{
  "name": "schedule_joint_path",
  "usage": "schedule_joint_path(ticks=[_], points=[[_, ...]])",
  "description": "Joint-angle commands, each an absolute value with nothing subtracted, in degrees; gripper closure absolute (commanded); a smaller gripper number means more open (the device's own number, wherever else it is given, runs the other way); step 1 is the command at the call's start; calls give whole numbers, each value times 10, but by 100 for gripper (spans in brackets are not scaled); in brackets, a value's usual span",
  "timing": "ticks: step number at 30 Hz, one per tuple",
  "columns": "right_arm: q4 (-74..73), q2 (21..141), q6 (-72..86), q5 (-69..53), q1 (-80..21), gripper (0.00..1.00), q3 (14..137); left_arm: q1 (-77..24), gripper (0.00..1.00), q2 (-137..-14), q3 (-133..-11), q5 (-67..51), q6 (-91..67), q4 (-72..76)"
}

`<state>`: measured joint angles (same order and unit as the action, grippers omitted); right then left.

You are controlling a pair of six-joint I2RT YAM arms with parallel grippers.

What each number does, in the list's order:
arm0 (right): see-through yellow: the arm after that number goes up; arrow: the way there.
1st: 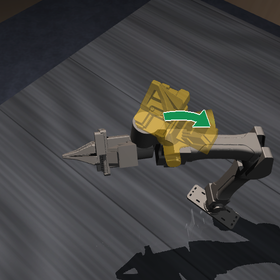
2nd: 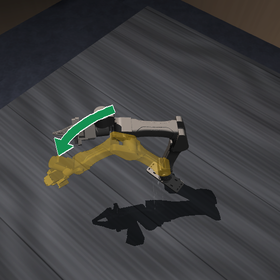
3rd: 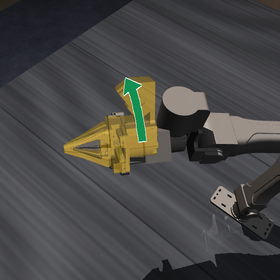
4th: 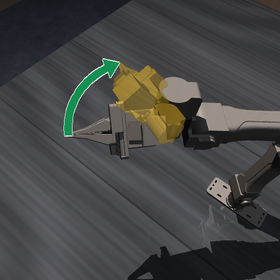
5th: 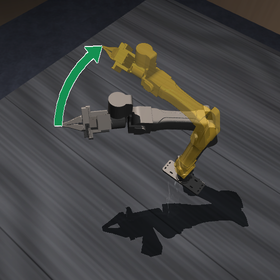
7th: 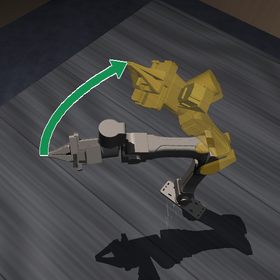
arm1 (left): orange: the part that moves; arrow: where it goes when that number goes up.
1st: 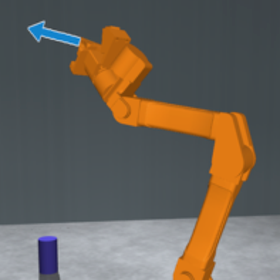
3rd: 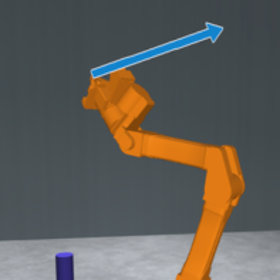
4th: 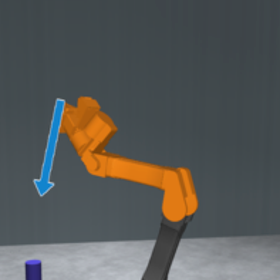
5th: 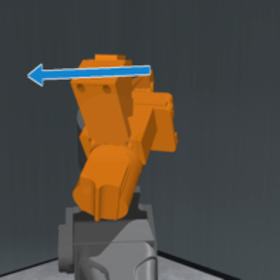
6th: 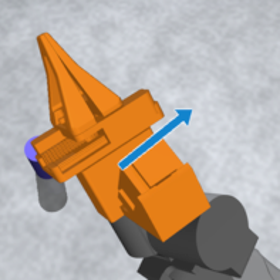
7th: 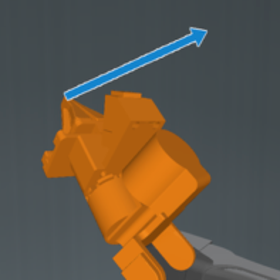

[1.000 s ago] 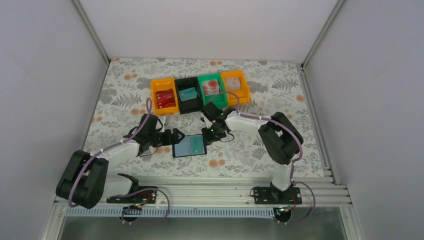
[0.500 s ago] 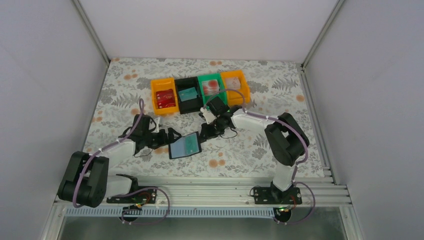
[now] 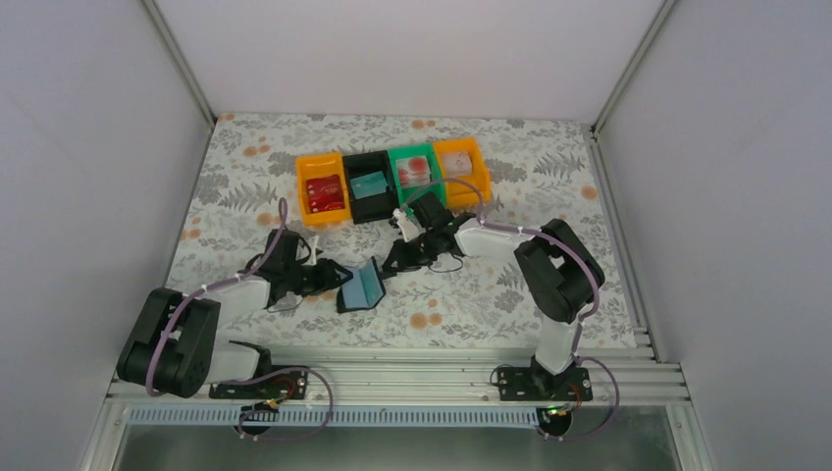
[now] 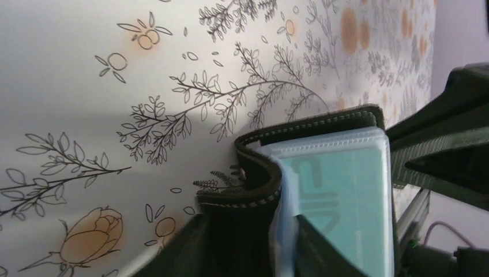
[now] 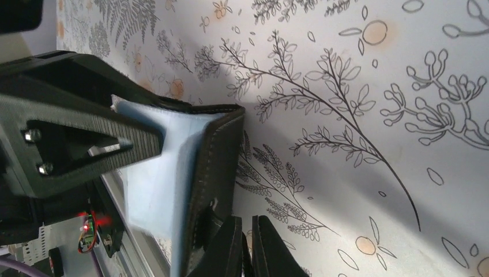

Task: Take the credit cards out of the card holder

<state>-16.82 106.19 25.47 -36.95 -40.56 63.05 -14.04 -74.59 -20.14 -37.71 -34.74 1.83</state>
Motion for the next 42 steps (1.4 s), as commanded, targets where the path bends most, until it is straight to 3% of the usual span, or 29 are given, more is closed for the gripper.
schedule_joint_path(ticks=[1, 3, 5, 7, 10, 12, 14, 18, 23, 29, 35, 40, 41, 42], points=[[-130, 1073, 269, -389, -404, 96, 612, -143, 78, -749, -194, -388, -356, 55], [-137, 1075, 265, -383, -404, 96, 612, -144, 92, -749, -193, -386, -358, 60], [-141, 1071, 256, -386, -399, 91, 607, -144, 97, -746, -196, -383, -356, 55], [-102, 1047, 254, -430, -390, 73, 578, -144, 98, -742, -200, -377, -352, 45], [-13, 1017, 254, -528, -383, 36, 533, -143, 98, -731, -201, -372, -347, 43], [-1, 1028, 250, -539, -383, 23, 524, -142, 98, -728, -199, -370, -346, 45], [10, 1040, 251, -541, -383, 17, 519, -142, 98, -727, -199, -370, -346, 47], [11, 1047, 243, -544, -383, 13, 536, -142, 98, -728, -198, -367, -345, 45], [29, 1093, 258, -556, -385, 24, 575, -142, 98, -730, -195, -369, -345, 57], [-52, 1145, 234, -480, -390, 33, 628, -143, 98, -725, -193, -385, -337, 79], [-52, 1124, 222, -516, -386, 91, 612, -139, 98, -724, -199, -366, -331, 58], [-65, 1067, 219, -549, -366, 96, 603, -127, 97, -712, -234, -337, -274, -10], [-71, 1054, 219, -551, -360, 96, 604, -123, 90, -706, -246, -325, -250, -32], [-78, 1040, 221, -551, -353, 96, 606, -116, 73, -701, -258, -314, -237, -56]])
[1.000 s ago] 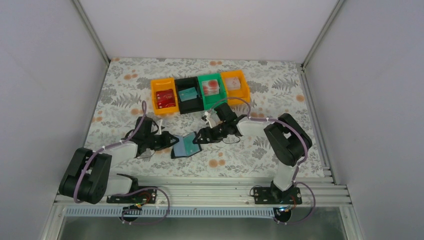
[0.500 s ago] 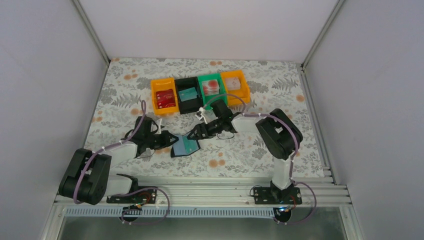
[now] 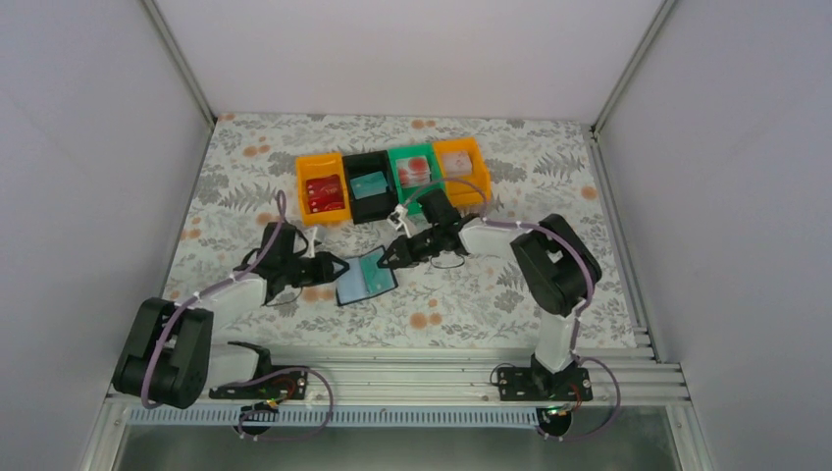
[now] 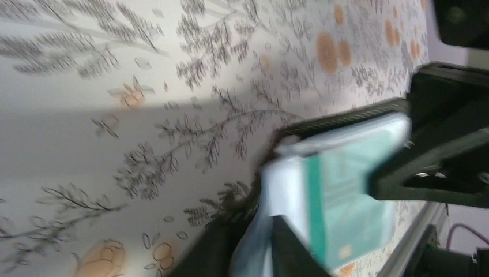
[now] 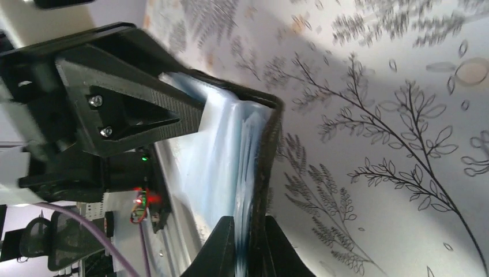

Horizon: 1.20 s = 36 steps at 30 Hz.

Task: Take the credit cards out of the card holder

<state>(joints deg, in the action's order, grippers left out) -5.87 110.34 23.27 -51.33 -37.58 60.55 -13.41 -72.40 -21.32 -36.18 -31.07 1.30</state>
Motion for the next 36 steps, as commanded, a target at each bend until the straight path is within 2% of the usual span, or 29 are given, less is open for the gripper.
schedule_joint_path(ticks=[1, 2, 4, 10, 13, 15, 17, 20, 24, 36], points=[[-86, 1027, 223, -546, -346, 96, 609, -107, 52, -695, -269, -305, -227, -77], [-101, 1015, 225, -537, -340, 96, 618, -94, 42, -687, -282, -302, -219, -98], [-134, 989, 232, -512, -331, 96, 639, -67, 34, -671, -315, -301, -203, -129], [-254, 931, 274, -343, -328, 96, 742, -35, 31, -596, -455, -309, -79, -159], [-281, 919, 301, -279, -339, 96, 798, -35, 30, -560, -540, -407, -21, -167], [-295, 917, 299, -246, -355, 96, 840, -44, 37, -551, -573, -505, -36, -156], [-298, 919, 287, -238, -369, 96, 875, -84, 42, -554, -586, -539, -85, -150], [-298, 922, 261, -255, -387, 96, 913, -150, 44, -559, -582, -534, -117, -155], [-260, 907, 246, -308, -390, 96, 905, -153, 57, -570, -582, -493, -140, -159], [-184, 862, 190, -452, -390, 96, 863, -140, 61, -574, -565, -454, -135, -173]])
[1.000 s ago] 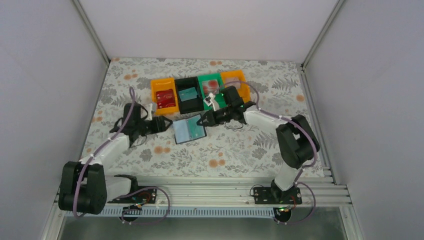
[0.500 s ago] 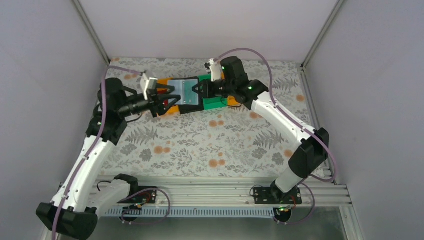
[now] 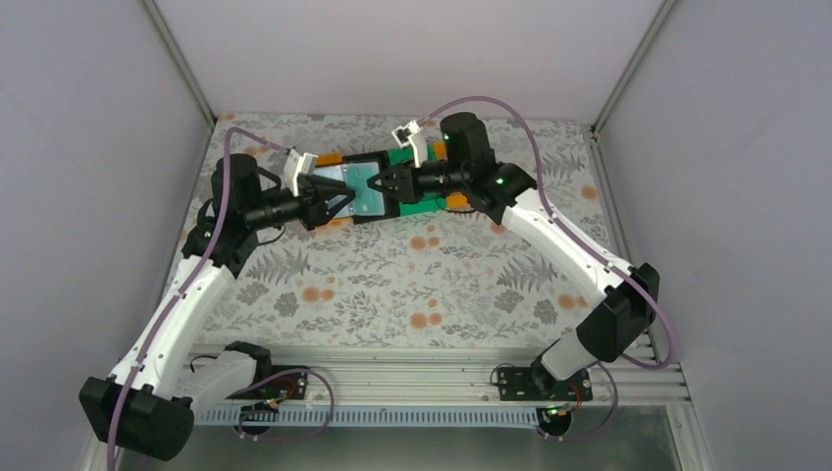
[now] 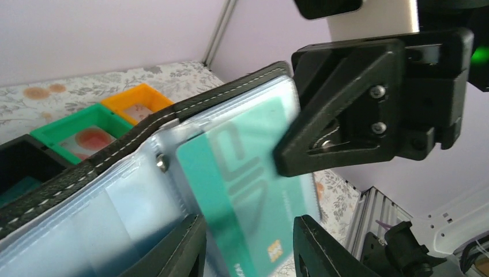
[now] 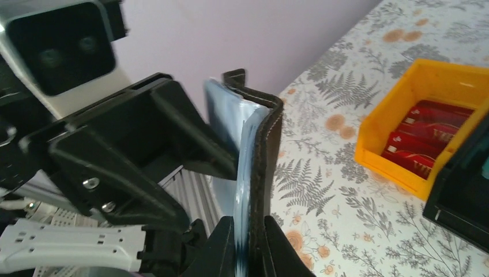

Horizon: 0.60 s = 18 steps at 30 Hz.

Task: Take the credit cards out of the card holder

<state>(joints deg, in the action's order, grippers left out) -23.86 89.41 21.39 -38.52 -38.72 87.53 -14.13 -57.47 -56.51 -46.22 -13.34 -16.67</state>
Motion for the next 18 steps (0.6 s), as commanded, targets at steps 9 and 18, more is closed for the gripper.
schedule_joint_path(ticks=[9, 18], points=[[-148, 843, 143, -526, -391, 96, 853, -139, 59, -572, -572, -484, -138, -159], [-132, 867, 138, -528, -390, 96, 858, -142, 97, -571, -596, -592, -155, -113]])
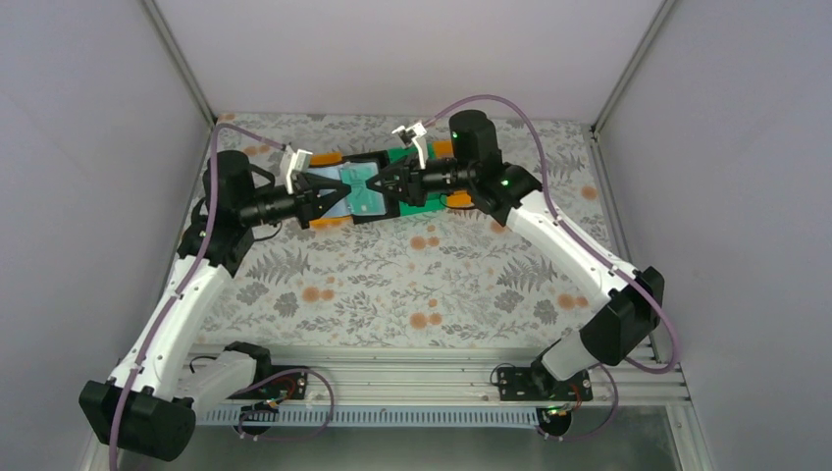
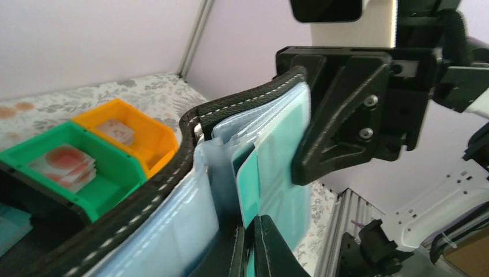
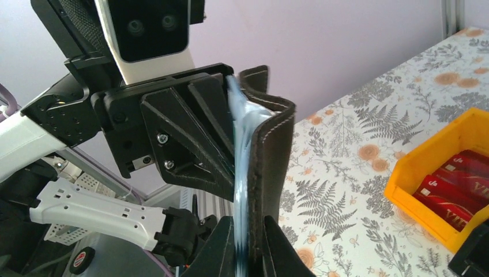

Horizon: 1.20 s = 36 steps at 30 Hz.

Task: Take the credit cards out of the card holder

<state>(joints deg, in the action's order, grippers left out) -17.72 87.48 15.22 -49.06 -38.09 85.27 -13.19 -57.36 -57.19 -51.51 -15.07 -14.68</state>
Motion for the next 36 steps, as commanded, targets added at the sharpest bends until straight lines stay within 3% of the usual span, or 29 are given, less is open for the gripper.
schedule_joint_path(ticks=[1, 5, 10, 13, 19, 25, 36], points=[[-131, 867, 136, -528, -389, 96, 856, -142, 97, -569, -597, -597, -151, -118], [-128, 864, 133, -545, -383, 95, 842, -141, 98, -557, -591, -602, -143, -132], [-143, 864, 108, -568, -380, 79, 837, -138, 98, -558, -595, -623, -146, -121], [-152, 852, 93, -576, -371, 75, 826, -134, 98, -561, -603, -626, -137, -130], [-174, 823, 74, -602, -340, 76, 793, -114, 98, -557, -608, -623, -80, -184], [-208, 817, 48, -622, -334, 96, 791, -113, 98, -563, -608, -627, -59, -201], [-250, 837, 67, -555, -267, 96, 688, -35, 98, -575, -607, -628, -27, -237]])
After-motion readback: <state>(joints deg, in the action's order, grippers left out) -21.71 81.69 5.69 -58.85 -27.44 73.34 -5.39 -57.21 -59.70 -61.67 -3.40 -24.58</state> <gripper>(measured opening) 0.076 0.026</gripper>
